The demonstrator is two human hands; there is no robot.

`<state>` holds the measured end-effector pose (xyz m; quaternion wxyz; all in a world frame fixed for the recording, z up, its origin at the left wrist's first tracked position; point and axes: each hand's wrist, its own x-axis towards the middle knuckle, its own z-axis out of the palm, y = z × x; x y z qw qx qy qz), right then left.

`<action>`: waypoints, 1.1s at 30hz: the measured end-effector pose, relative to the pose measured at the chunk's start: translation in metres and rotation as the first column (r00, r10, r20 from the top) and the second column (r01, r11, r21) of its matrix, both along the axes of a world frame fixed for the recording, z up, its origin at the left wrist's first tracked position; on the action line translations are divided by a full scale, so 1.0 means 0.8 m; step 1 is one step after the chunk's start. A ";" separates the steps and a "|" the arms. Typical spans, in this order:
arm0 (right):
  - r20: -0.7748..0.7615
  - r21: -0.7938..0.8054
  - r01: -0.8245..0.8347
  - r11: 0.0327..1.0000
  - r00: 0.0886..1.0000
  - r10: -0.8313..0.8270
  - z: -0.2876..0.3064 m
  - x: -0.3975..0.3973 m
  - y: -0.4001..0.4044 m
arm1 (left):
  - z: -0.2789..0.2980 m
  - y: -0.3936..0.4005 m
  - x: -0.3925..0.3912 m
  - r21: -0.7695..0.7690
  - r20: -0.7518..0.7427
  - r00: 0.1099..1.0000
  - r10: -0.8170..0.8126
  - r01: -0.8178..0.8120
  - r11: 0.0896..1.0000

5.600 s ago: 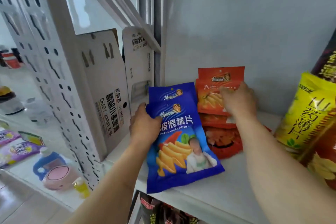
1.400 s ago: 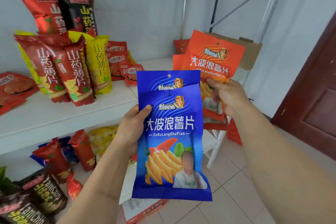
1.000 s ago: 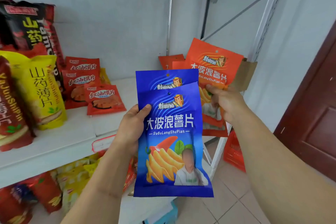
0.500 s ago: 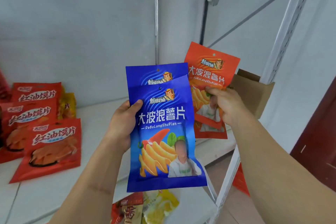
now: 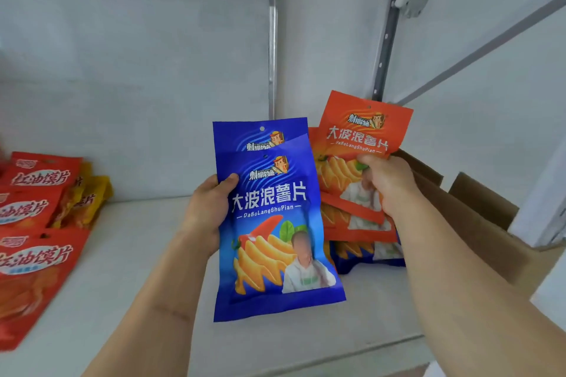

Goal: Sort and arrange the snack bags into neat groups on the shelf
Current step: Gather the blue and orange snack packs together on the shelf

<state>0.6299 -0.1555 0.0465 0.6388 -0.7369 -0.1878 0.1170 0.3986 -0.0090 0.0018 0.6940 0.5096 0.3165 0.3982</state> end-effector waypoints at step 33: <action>0.615 -0.532 0.099 0.841 0.728 0.303 -0.062 0.045 0.026 | -0.011 0.056 0.215 0.180 -0.226 0.939 0.258 -0.220 0.959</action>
